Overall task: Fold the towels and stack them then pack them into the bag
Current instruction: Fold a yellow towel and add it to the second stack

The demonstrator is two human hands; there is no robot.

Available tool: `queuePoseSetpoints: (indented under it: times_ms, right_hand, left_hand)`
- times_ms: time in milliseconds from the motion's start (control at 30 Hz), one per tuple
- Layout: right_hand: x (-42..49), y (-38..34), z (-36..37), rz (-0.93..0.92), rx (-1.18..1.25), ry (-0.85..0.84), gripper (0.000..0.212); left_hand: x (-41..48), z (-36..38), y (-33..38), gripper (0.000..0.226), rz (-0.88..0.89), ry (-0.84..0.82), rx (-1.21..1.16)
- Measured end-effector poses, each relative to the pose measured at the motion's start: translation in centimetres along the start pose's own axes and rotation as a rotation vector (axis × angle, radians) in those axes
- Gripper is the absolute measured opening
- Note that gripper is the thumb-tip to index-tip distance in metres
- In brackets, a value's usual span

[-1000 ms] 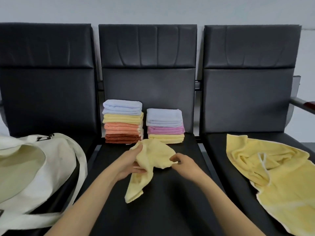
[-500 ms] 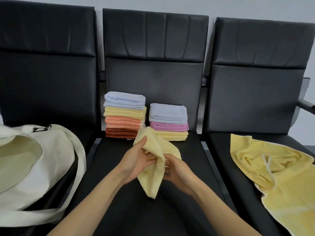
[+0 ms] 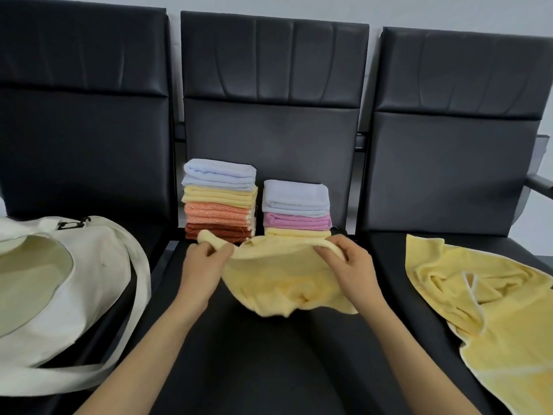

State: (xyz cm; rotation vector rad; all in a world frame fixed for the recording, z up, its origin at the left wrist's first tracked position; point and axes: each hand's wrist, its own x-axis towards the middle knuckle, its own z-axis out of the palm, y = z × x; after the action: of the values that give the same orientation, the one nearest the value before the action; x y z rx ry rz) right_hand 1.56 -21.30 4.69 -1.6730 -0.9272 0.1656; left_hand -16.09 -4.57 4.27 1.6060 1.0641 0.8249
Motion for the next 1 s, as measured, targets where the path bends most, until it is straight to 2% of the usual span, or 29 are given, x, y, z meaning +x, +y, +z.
queuePoseSetpoints:
  times_ms: [67,100,133,167,233,300,367,433,500,567,600,667,700,733,767,800,900,933,1000]
  right_hand:
    - [0.0,0.0,-0.7,-0.024,-0.118,-0.152,0.006]
    - [0.0,0.4,-0.8,-0.001,-0.221,-0.261,0.011]
    - [-0.1,0.9,-0.8,0.039,-0.340,-0.383,0.017]
    - [-0.2,1.5,-0.8,0.080,-0.461,-0.491,0.023]
    - [-0.5,2.8,-0.6,0.123,-0.629,-0.674,0.025]
    - [-0.9,3.5,-0.4,0.169,-0.652,-0.791,0.015]
    - [-1.1,3.7,-0.3,0.213,-0.615,-0.797,0.025]
    - [-1.0,3.6,-0.2,0.246,-0.502,-0.699,0.031]
    - [-0.7,3.3,-0.3,0.256,-0.341,-0.565,0.032]
    - [-0.4,2.6,-0.8,0.275,-0.231,-0.510,0.036]
    - [-0.3,2.4,-1.1,0.304,-0.236,-0.540,0.043]
    - [-0.5,2.3,-1.1,0.350,-0.401,-0.670,0.058]
    - [-0.5,2.5,-1.0,0.345,-0.476,-0.726,0.056]
    - [-0.5,2.8,-0.7,0.328,-0.491,-0.755,0.041]
    - [-0.6,2.7,-0.4,0.321,-0.467,-0.760,0.025]
    - [-0.5,2.6,-0.3,0.320,-0.420,-0.761,0.018]
    - [-0.3,1.9,-0.3,0.320,-0.241,-0.740,0.021]
    - [-0.4,1.4,-0.5,0.307,-0.192,-0.732,0.024]
    - [-0.5,0.7,-1.0,0.296,-0.090,-0.690,0.025]
  left_hand:
    - [0.4,-0.1,-0.6,0.021,0.100,-0.016,0.654]
    - [0.3,0.0,-1.0,0.027,0.149,-0.016,0.875]
    - [0.1,0.3,-1.4,0.035,0.199,-0.022,0.986]
    - [-0.1,0.7,-1.8,0.041,0.238,-0.048,1.002]
    - [-0.7,1.7,-2.3,0.045,0.300,-0.208,0.862]
    - [-1.4,2.6,-2.6,0.054,0.321,-0.479,0.736]
    - [-1.8,3.2,-3.3,0.075,0.265,-0.739,0.788]
    - [-2.1,3.7,-4.4,0.079,0.255,-0.862,0.957]
    - [-1.9,4.2,-5.2,0.055,0.301,-0.811,0.935]
    - [-1.6,4.4,-4.6,0.031,0.223,-0.686,0.625]
    - [-1.5,4.2,-3.7,0.026,0.140,-0.644,0.427]
    - [-1.4,3.9,-2.0,0.025,-0.027,-0.627,0.030]
    - [-1.6,3.7,-1.2,0.024,-0.082,-0.639,-0.118]
    - [-1.9,3.7,-0.6,0.023,-0.118,-0.647,-0.203]
    - [-2.2,3.6,-0.1,0.023,-0.143,-0.653,-0.244]
    - [-2.4,3.4,0.3,0.024,-0.166,-0.658,-0.258]
    - [-1.8,1.9,1.2,0.038,-0.201,-0.731,-0.218]
    - [-1.5,1.0,1.4,0.045,-0.173,-0.779,-0.133]
    - [-1.2,-0.3,1.3,0.049,-0.073,-0.881,0.202]
